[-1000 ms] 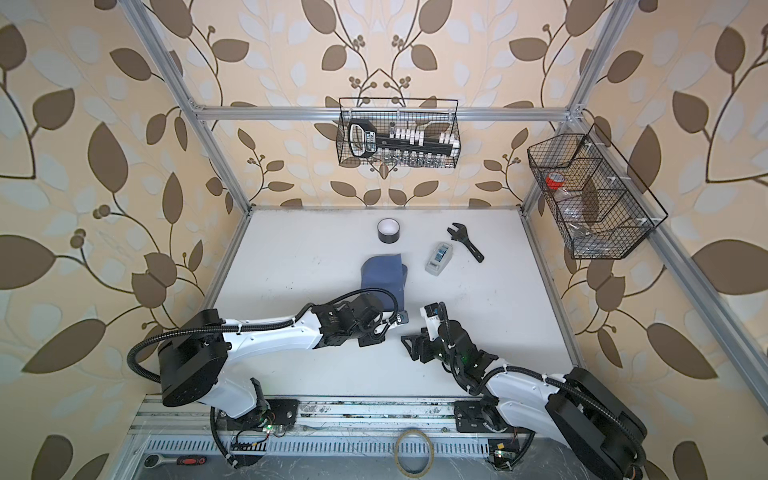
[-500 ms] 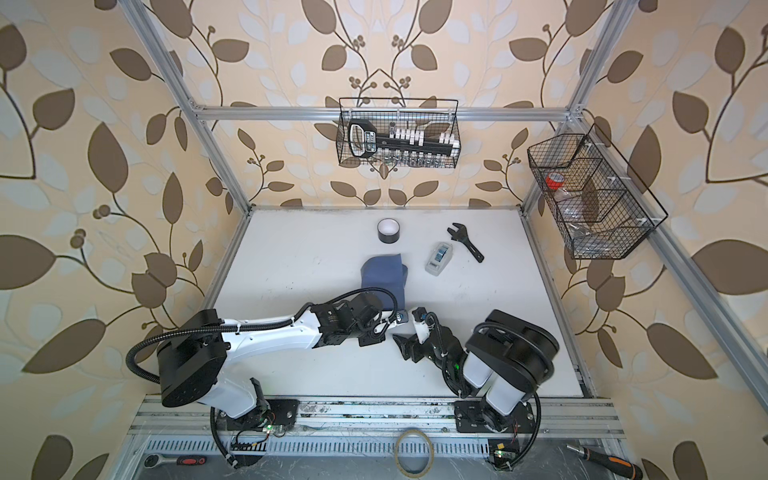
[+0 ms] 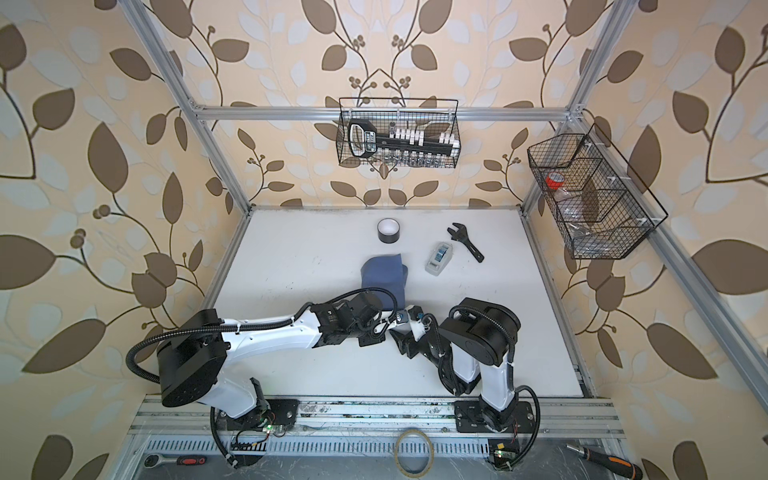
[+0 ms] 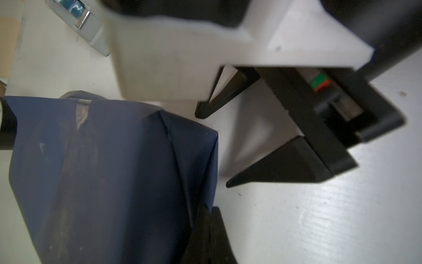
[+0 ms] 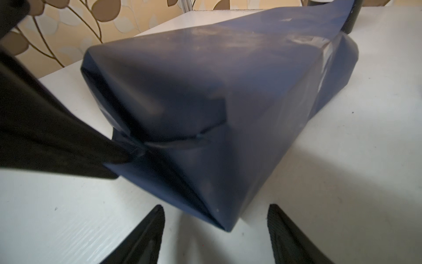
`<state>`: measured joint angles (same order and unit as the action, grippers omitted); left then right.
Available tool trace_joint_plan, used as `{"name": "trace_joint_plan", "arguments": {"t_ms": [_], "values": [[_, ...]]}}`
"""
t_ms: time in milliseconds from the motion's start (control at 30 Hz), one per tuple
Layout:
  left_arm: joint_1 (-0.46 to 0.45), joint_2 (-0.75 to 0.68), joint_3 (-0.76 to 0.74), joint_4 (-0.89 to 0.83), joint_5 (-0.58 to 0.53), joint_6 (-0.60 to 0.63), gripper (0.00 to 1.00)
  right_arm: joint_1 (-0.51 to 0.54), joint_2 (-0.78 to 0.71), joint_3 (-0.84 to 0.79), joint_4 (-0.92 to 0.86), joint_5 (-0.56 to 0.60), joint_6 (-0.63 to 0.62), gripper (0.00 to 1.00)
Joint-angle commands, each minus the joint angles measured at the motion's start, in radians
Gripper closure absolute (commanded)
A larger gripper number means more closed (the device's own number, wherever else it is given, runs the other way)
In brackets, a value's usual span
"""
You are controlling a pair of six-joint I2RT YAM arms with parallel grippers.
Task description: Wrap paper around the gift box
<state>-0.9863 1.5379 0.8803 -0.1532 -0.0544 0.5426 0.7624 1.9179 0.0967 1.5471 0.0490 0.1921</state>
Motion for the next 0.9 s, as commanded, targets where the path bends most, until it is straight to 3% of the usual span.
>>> {"name": "trace_joint_plan", "arguments": {"t_ms": [0, 267, 667, 867], "values": [[0.012, -0.048, -0.006, 0.023, 0.024, -0.010, 1.00, -0.007, -0.019, 0.009, 0.062, -0.021, -0.036, 0.30], [0.012, -0.038, -0.003, 0.019, 0.024, -0.011, 1.00, -0.036, -0.029, 0.039, 0.062, -0.097, -0.031, 0.33], [0.012, 0.003, 0.026, -0.020, 0.037, -0.019, 1.00, -0.039, 0.008, 0.073, 0.063, -0.083, -0.025, 0.36], [0.012, 0.026, 0.031, -0.020, 0.027, -0.020, 0.95, -0.040, 0.043, 0.085, 0.063, -0.076, -0.016, 0.37]]}}
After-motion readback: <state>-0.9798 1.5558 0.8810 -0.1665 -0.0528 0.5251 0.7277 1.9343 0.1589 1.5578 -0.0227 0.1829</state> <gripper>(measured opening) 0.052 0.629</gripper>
